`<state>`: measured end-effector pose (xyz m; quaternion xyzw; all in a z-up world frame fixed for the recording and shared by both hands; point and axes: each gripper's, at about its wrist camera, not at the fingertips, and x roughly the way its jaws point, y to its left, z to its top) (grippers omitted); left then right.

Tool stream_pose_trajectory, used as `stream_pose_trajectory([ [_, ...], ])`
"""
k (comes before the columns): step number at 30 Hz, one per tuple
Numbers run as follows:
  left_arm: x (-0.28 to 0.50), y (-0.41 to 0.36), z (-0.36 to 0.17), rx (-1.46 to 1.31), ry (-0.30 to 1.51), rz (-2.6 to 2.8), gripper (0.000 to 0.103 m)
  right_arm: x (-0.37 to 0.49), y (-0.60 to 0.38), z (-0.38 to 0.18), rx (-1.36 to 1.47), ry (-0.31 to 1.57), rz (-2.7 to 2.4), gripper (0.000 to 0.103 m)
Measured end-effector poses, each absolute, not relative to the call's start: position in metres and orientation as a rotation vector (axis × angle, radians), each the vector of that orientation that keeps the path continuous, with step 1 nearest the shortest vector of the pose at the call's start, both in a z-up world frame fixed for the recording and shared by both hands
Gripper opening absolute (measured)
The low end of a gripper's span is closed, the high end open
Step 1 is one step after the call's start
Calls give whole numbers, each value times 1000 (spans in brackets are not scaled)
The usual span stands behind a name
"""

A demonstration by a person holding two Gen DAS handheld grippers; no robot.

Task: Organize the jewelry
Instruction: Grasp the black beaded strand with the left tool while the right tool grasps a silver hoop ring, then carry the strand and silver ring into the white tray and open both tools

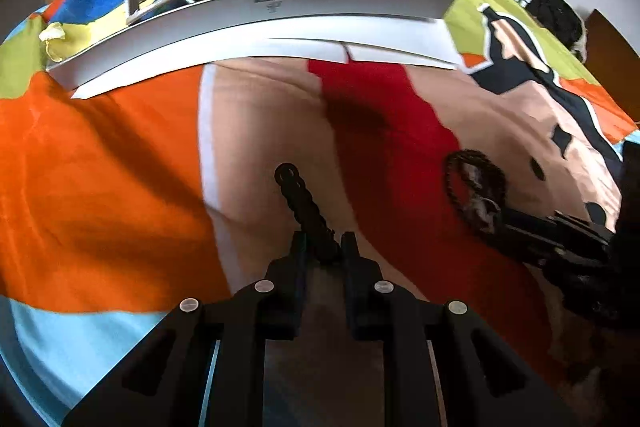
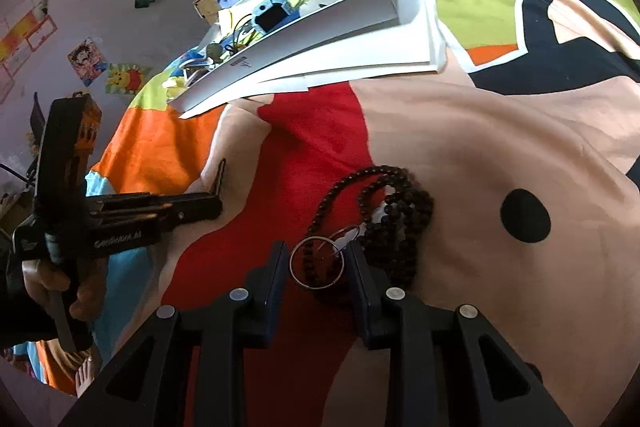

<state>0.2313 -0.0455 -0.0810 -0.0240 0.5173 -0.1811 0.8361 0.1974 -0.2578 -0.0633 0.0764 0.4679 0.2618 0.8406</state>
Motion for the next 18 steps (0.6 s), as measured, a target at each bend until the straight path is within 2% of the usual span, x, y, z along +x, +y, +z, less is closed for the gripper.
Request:
stream_pose_trajectory([
  [18,186,-60,-45,-71,1049,-479,13,172,-252,-37,158,905,609,28],
])
